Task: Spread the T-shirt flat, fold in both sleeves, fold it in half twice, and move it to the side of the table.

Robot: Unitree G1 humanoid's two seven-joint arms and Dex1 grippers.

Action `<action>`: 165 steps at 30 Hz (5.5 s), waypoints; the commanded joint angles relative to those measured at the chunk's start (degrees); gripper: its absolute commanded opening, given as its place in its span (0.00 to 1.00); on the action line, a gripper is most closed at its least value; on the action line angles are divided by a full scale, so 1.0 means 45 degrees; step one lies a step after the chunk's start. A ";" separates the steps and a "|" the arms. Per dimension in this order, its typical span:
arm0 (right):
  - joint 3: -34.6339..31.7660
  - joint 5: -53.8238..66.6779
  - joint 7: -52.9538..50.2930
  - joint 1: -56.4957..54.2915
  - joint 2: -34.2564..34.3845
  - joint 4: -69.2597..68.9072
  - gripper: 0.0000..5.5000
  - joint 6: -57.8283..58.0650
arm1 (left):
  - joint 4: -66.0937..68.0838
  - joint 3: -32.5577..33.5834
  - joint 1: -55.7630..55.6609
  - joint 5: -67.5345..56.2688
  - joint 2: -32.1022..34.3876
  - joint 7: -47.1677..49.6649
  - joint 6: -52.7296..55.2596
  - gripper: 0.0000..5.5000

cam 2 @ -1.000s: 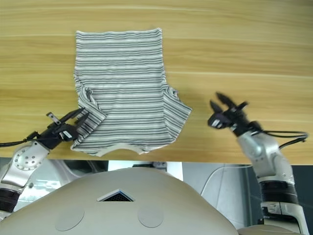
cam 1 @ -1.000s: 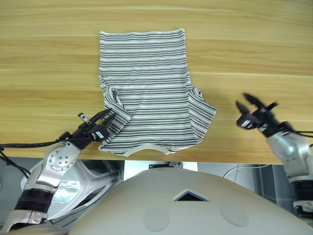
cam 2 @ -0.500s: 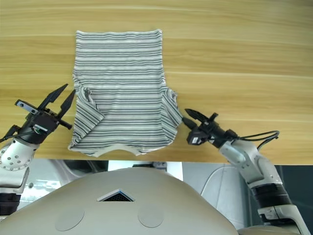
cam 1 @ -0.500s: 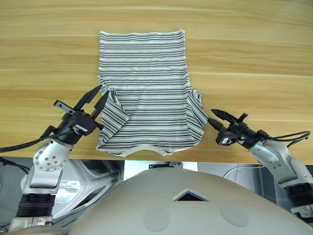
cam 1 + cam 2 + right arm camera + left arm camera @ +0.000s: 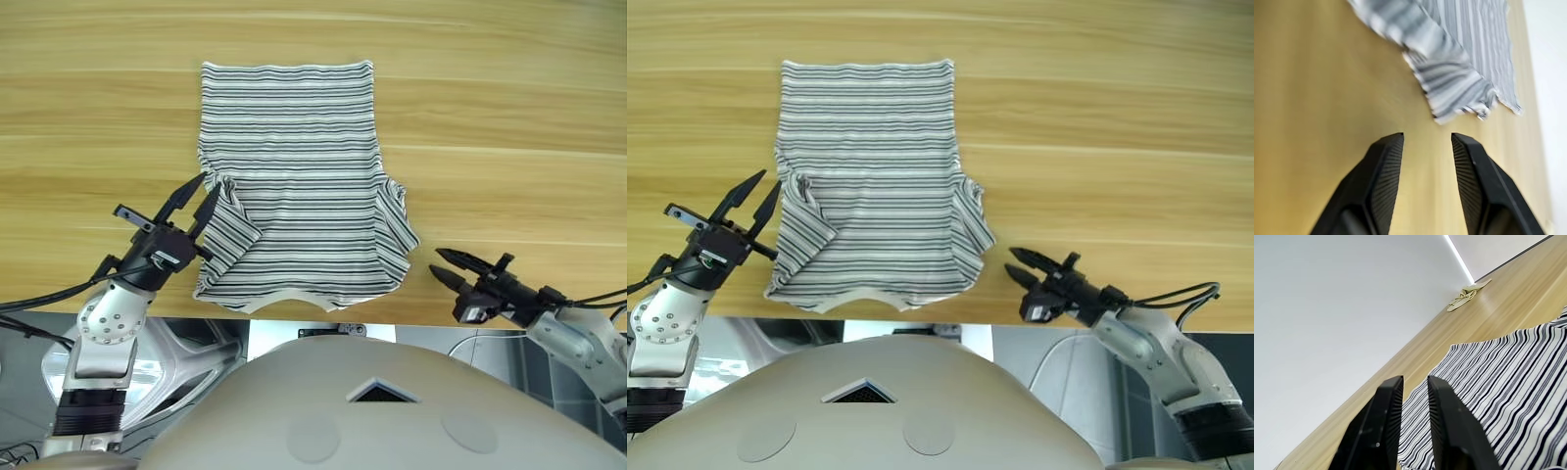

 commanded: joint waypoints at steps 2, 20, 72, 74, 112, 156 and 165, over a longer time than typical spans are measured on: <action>0.1223 -0.0967 0.1293 -0.0636 0.0213 0.1132 0.33 0.0483 | -0.0068 -0.0176 -0.0211 0.0258 -0.0313 -0.0189 0.0132 0.17; 0.2186 -0.1309 0.1025 -0.3593 0.0967 0.3013 0.33 0.0343 | 0.0042 -0.0500 -0.0165 0.0444 -0.0756 -0.0515 0.0063 0.17; 0.2745 0.3186 0.3478 -0.5412 0.4162 0.1146 0.00 0.1055 | 0.0603 -0.1715 -0.0364 0.1058 -0.1243 -0.0641 -0.0413 0.18; 0.3032 0.2920 0.3456 -0.5747 0.4546 0.1768 0.00 0.1159 | 0.0583 -0.1777 -0.0420 0.1055 -0.1256 -0.0645 -0.0411 0.18; -0.0090 0.4660 0.2906 -0.5445 0.3866 0.6424 0.39 0.1036 | 0.1402 -0.2655 -0.1285 0.0990 -0.1375 -0.0777 -0.0668 0.18; 0.2225 0.2969 0.0519 -1.3338 0.9794 1.2919 0.39 0.1340 | 0.2587 -0.3324 -0.3115 0.0815 -0.1551 -0.1078 -0.0981 0.18; 0.1945 0.3422 0.0809 -1.3732 0.9990 1.3847 0.39 0.0315 | 0.3107 -0.2869 -0.3951 0.0684 -0.1290 -0.1081 -0.1093 0.18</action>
